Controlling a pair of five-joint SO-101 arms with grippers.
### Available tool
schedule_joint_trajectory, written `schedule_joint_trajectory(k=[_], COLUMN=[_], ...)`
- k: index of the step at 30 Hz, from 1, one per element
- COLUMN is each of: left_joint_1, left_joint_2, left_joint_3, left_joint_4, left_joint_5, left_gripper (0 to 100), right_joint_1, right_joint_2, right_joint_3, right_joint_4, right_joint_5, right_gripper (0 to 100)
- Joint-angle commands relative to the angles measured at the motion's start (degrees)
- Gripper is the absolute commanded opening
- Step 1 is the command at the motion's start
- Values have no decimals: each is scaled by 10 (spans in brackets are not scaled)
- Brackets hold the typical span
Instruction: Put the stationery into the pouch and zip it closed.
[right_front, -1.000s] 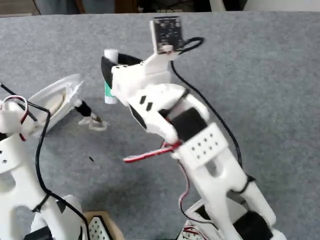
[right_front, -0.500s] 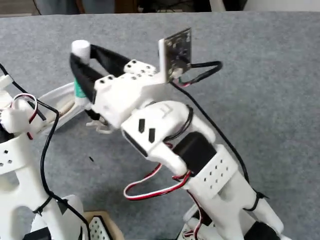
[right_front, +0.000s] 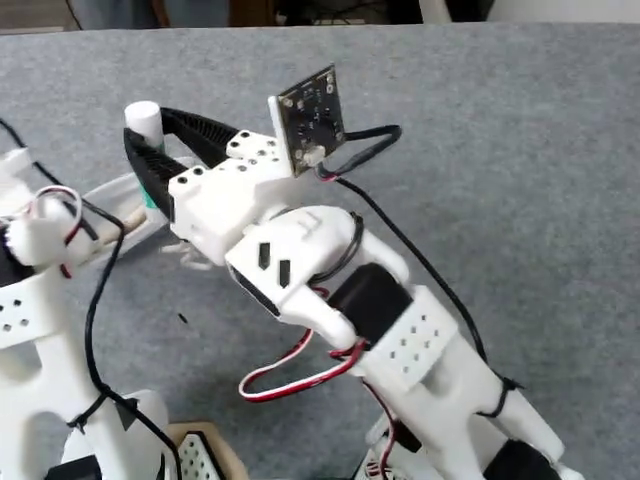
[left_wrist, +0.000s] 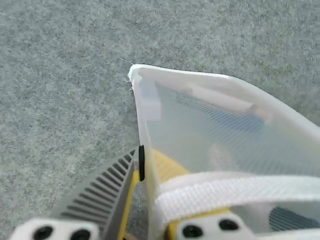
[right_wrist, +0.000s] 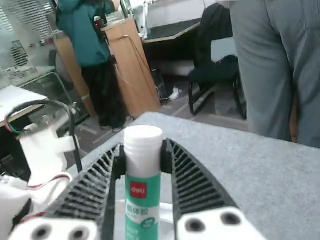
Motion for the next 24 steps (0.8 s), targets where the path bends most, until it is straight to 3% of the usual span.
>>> schedule_joint_trajectory(k=[1, 7, 12, 24], left_joint_1=[53, 177, 305, 278], left_joint_2=[-18, -18, -22, -45], left_joint_3=[-17, -98, -66, -17], left_joint_4=[5, 6, 6, 3], left_joint_5=[5, 5, 6, 5], left_gripper=[28, 28, 28, 29], right_joint_1=[44, 84, 91, 102], right_joint_2=[-38, -82, -106, -224], right_joint_3=[-3, -1, 11, 173], right_joint_4=[-44, -47, -1, 1], right_joint_5=[5, 5, 5, 1], right_gripper=[12, 12, 12, 12])
